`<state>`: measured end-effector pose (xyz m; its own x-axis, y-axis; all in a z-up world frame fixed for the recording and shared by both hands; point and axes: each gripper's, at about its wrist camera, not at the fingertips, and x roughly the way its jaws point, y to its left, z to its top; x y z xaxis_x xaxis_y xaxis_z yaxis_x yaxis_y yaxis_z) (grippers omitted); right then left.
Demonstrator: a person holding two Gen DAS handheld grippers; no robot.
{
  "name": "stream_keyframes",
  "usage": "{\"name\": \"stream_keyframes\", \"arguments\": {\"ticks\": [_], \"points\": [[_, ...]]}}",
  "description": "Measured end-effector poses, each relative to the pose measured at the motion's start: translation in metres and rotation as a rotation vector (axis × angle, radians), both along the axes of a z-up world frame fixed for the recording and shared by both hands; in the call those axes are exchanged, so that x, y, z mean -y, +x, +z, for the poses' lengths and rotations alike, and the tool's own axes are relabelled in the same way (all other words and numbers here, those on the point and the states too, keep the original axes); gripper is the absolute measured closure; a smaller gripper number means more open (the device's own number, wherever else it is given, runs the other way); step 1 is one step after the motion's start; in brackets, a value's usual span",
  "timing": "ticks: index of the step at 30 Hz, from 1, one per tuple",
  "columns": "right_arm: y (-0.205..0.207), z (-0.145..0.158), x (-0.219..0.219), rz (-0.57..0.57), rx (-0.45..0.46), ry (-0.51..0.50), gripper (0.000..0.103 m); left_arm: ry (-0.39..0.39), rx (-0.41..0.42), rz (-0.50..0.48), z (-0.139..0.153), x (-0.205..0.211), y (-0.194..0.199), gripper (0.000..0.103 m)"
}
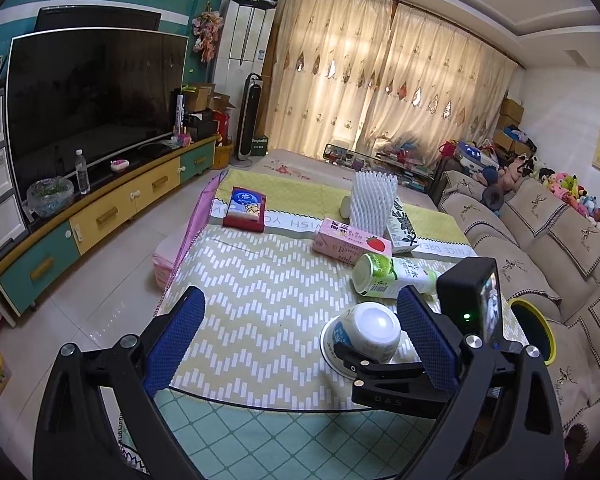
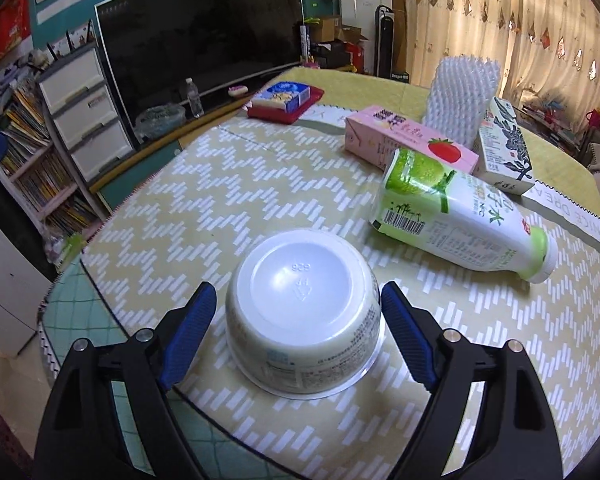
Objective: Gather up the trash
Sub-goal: 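Move the right gripper to the white upside-down bowl and grasp it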
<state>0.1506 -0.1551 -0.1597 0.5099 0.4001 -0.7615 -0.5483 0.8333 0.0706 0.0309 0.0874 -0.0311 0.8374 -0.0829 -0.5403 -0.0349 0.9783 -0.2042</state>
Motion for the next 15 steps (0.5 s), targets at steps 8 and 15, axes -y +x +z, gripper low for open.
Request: {"name": "stream_keyframes", "arguments": {"ticks": [8,15], "points": [[-0.002,-0.002,0.007,-0.013,-0.015,0.019,0.027,0.003,-0.008,-0.005,-0.004,0.003,0.004,0.008],[-0.013,0.009,0.028,-0.019,-0.018,0.068,0.027,0.011,-0.016,-0.013,-0.008,0.009,0.007,0.008]]}}
